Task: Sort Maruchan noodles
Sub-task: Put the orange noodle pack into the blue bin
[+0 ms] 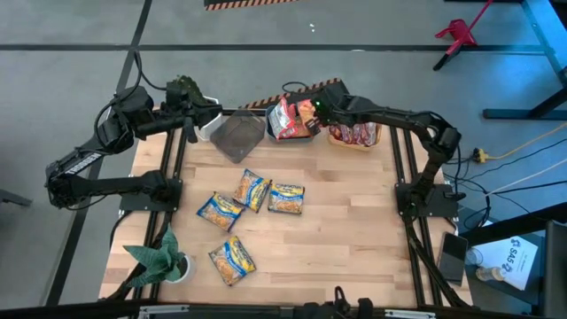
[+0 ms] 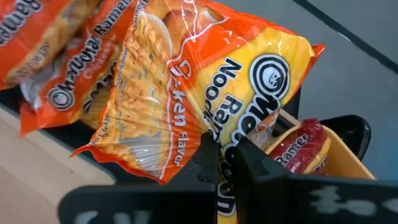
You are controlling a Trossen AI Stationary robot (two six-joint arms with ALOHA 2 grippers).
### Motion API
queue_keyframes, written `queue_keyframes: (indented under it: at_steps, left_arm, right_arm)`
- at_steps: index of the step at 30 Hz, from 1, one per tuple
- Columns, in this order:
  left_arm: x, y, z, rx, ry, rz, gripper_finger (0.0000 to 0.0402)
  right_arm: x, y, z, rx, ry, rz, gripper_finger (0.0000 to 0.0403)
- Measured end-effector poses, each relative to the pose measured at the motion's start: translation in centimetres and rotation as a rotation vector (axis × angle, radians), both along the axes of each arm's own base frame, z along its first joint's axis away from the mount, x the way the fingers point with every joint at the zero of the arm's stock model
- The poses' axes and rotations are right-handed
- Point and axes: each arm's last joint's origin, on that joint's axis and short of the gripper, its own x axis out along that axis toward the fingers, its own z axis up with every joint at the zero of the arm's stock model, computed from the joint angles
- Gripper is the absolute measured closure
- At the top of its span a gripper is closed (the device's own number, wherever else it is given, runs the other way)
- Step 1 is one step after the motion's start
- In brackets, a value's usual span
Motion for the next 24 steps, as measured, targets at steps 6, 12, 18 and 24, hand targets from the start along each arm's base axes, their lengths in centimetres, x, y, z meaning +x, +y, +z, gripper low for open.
queue_keyframes:
  at_steps: [6,12,18,24]
  left_arm:
    - [0.0,0.0,0.0,0.000,0.000,0.003,0.0358]
    - [0.0,0.1,0.0,-0.007,-0.003,0.022,0.0358]
    - [-0.1,0.1,0.0,-0.024,-0.010,0.047,0.0358]
    - [-0.1,0.1,0.0,-0.025,-0.011,0.053,0.0358]
  right_arm:
    - [0.3,-0.2,0.3,-0.026,-0.029,0.016,0.0402]
    - [0.9,-0.3,0.3,-0.064,-0.062,0.017,0.0402]
    - [1.0,-0.4,-0.7,-0.028,-0.013,0.016,0.0402]
    - [2.1,-0.5,-0.9,-0.009,0.035,0.029,0.0402]
